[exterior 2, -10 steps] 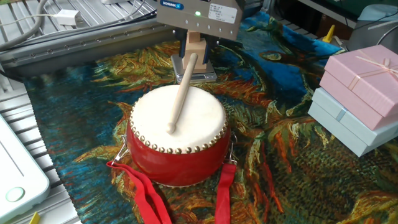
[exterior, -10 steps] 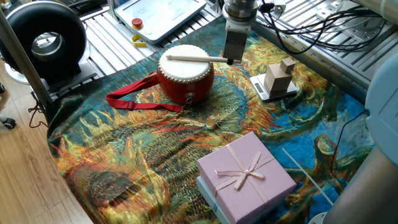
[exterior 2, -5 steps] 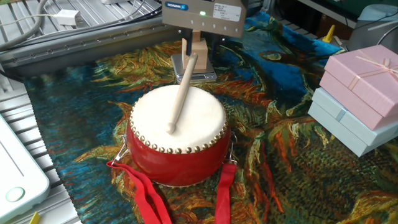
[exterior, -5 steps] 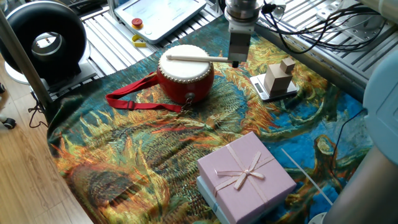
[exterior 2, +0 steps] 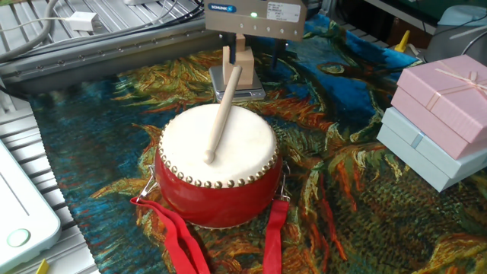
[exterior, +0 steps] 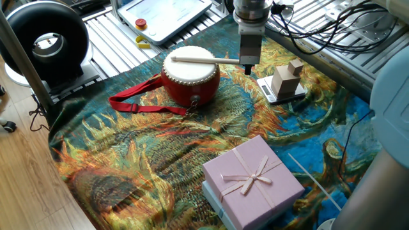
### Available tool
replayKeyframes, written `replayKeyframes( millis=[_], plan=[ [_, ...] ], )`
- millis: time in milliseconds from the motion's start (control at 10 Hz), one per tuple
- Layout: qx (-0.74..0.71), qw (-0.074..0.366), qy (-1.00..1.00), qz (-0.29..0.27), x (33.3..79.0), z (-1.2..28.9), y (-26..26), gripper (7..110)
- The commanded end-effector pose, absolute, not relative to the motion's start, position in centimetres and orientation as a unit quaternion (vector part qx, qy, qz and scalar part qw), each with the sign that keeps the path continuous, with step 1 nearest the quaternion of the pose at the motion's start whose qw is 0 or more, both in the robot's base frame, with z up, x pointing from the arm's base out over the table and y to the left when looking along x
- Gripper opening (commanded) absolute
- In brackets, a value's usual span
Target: Play the drum
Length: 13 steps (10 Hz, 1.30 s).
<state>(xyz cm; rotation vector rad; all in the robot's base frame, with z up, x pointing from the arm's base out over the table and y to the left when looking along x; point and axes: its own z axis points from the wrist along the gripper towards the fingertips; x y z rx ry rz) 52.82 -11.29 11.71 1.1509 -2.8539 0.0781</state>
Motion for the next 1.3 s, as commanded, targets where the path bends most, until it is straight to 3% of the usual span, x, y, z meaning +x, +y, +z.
replayKeyframes(
  millis=[0, 300, 1200],
  plan=[
    [0.378, -0.011, -0.925, 0.039, 55.1, 11.8, -11.2, 66],
    [0.372, -0.058, -0.926, 0.014, 56.7, 11.9, -9.2, 66],
    [0.37, -0.039, -0.928, 0.019, 55.9, 11.8, -9.7, 66]
  ],
)
